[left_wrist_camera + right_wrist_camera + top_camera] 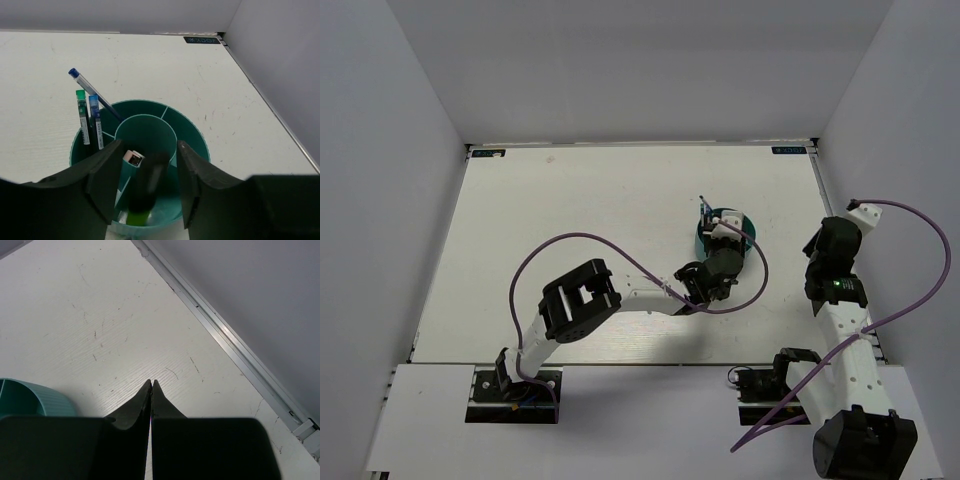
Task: Sort the stationery into containers
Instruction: Place the pen in the storage box, then pick up the pen from the center of the board.
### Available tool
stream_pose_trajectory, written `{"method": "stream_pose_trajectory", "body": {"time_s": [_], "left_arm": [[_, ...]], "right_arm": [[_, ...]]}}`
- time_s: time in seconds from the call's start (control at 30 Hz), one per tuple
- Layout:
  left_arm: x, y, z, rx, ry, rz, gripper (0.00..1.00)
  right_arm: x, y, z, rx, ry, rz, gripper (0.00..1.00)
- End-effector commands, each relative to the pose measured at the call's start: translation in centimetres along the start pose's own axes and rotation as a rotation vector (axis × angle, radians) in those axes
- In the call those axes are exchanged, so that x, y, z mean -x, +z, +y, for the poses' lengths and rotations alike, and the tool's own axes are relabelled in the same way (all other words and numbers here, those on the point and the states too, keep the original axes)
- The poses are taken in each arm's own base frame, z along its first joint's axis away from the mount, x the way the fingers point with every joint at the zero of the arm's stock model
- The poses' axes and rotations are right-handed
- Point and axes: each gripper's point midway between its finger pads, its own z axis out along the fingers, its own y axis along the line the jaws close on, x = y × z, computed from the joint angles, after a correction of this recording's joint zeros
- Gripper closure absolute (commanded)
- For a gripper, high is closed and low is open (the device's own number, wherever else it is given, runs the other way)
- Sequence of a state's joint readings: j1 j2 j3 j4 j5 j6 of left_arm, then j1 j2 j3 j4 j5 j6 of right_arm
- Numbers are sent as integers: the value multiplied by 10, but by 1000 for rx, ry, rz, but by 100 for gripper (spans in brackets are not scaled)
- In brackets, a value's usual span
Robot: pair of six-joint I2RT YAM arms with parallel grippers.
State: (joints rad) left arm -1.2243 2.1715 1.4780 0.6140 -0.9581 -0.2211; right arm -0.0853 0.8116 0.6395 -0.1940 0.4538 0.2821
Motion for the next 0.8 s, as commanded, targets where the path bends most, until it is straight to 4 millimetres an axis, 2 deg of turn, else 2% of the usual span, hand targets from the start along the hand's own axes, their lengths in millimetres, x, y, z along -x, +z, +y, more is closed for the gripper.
{"method": "stream_pose_trajectory", "body": {"time_s": [0.0,0.1,0.23,0.27,0.33,0.37,0.4,0.43,0.5,0.53,0.57,0.63,0.67,0.7,0.77], "left_arm": [[9,-5,3,11,-22,-9,42],[13,-6,4,12,-31,-15,34],[24,-14,0,-9,-9,-32,34],[36,-19,-8,-24,-34,-58,36],[49,-25,-1,-4,4,-92,43],[73,-35,-7,-21,-32,-128,45],[83,-38,-4,-5,-35,-152,46],[90,-43,3,23,18,-165,51],[123,-59,15,48,-16,-221,56],[118,-68,24,67,42,-213,58],[141,-75,39,113,34,-230,58],[162,-86,58,161,-16,-252,58],[153,-89,72,199,5,-230,50],[153,-93,83,218,17,-218,44],[140,-101,115,355,47,-157,32]], "right_arm": [[8,0,2,8,38,-27,100],[8,0,0,5,42,-27,100],[7,0,0,6,42,-23,100],[7,0,0,8,43,-22,100],[8,-1,0,13,47,-23,100],[7,-1,-1,11,42,-22,100],[7,-2,1,21,43,-19,100],[7,-2,1,23,42,-17,99],[6,-2,3,34,38,-12,95],[4,-2,2,35,35,-4,95],[5,-3,4,42,35,-9,93],[4,-3,6,54,30,0,89],[3,-3,6,57,30,1,87],[3,-2,7,63,27,2,86],[-1,-3,11,88,15,22,79]]}}
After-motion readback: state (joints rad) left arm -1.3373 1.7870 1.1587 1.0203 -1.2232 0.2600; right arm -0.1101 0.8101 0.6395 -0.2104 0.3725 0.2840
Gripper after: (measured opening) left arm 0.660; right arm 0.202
